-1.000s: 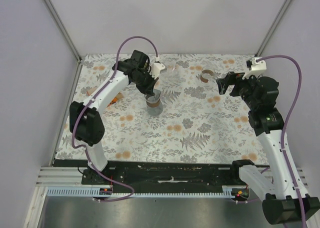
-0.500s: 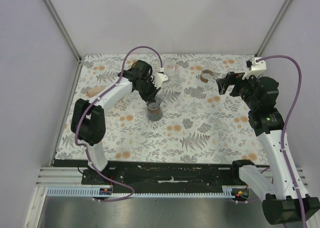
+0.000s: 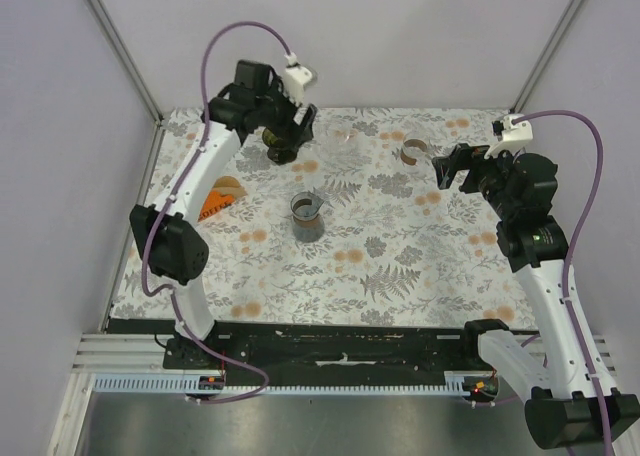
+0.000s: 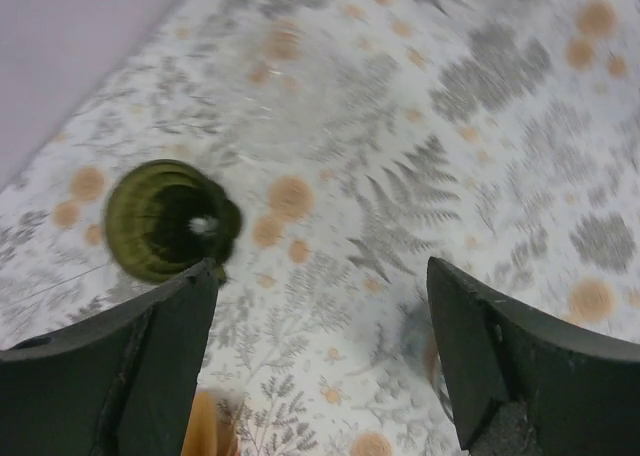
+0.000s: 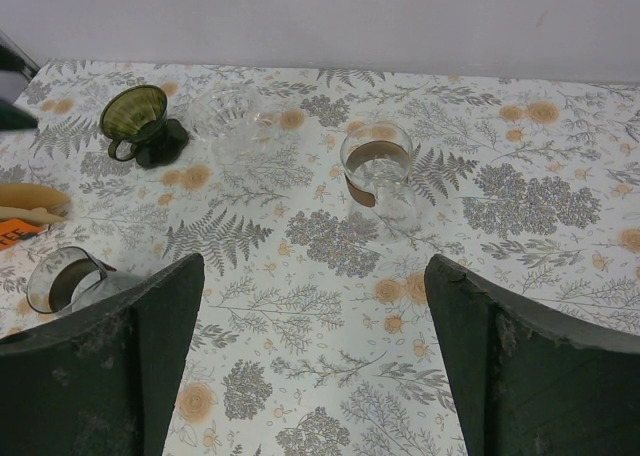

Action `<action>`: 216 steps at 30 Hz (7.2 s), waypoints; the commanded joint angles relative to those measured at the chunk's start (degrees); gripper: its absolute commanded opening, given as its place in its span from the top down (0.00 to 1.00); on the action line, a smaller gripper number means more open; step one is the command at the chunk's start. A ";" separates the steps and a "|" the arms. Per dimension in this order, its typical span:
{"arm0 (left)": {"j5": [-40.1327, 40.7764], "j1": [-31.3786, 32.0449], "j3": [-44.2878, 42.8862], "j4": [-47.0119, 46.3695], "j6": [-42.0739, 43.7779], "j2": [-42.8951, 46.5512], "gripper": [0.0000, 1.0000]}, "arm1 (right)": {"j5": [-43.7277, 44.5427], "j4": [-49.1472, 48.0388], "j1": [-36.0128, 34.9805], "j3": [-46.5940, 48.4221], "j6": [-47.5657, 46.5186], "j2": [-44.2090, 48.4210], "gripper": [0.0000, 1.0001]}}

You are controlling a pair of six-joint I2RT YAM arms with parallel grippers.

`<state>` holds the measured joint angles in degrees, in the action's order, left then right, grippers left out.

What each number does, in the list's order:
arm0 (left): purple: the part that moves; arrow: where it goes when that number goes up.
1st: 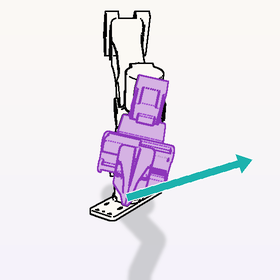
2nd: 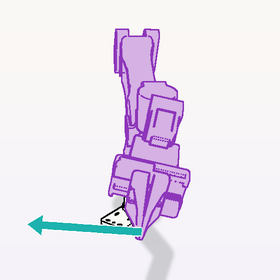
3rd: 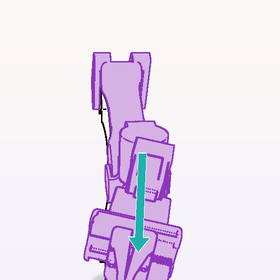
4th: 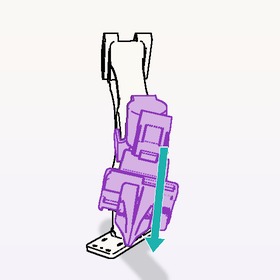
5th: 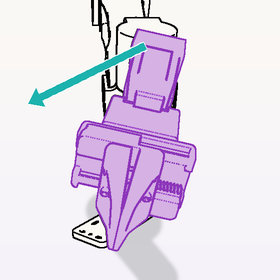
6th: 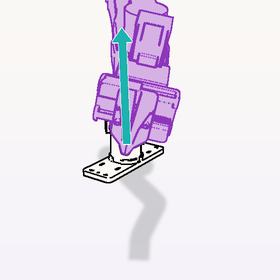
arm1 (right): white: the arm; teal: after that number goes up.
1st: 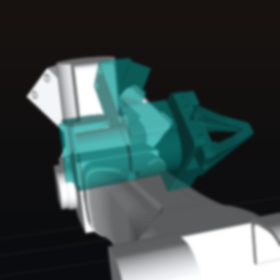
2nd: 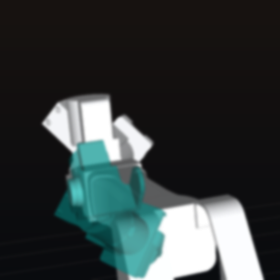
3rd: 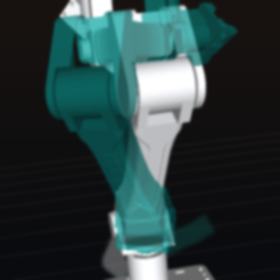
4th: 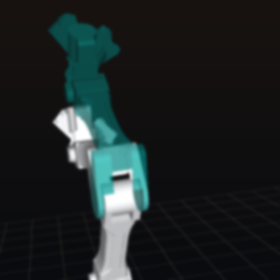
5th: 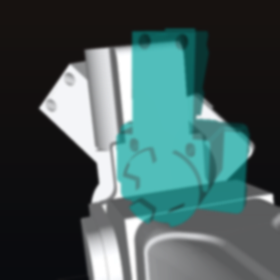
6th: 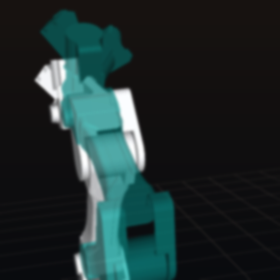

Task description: Place the coffee filter in the dripper

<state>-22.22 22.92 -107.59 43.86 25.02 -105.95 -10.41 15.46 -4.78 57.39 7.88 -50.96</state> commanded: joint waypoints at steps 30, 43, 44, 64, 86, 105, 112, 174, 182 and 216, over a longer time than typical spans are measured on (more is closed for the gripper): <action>14.85 -16.58 -26.00 -3.60 -28.79 -28.01 0.98 | 1.54 -0.35 -0.15 2.47 -1.64 -2.48 0.02; -9.14 -14.57 -11.77 8.60 -20.81 -3.31 0.98 | 0.22 -0.35 -0.23 2.03 -0.94 -0.63 0.02; -10.55 -13.96 -11.07 10.62 -19.58 -2.43 0.98 | 0.22 -0.26 -0.32 1.94 -0.94 -0.55 0.02; -17.69 -6.66 0.98 21.10 -7.35 2.68 0.98 | 0.57 -0.17 -0.41 0.45 -0.94 1.74 0.02; -13.91 -10.68 -10.52 22.33 -4.98 2.32 0.12 | 0.57 0.45 -0.50 1.24 -1.20 2.44 0.02; 15.26 -20.37 4.23 17.05 7.77 -1.44 0.55 | 0.22 -0.61 -1.20 -1.31 -3.57 1.65 0.02; 21.69 -20.28 5.64 12.31 7.42 -4.70 0.58 | -0.04 -1.40 -1.29 -1.58 -3.75 -0.01 0.02; -10.21 -3.76 -7.81 22.32 -0.14 20.52 0.98 | -34.32 -17.11 -37.05 15.84 -33.95 -16.37 0.07; -10.48 -1.04 -6.23 23.91 1.53 20.35 0.98 | -30.54 -7.75 -38.82 22.94 -48.82 -22.86 0.12; 0.60 -0.24 7.39 6.51 -1.81 16.13 0.98 | -25.71 22.59 -38.91 37.63 -61.84 -39.56 0.93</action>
<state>-24.38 22.37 -101.80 55.53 25.26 -89.95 -35.33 36.47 -43.66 94.02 -53.06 -88.75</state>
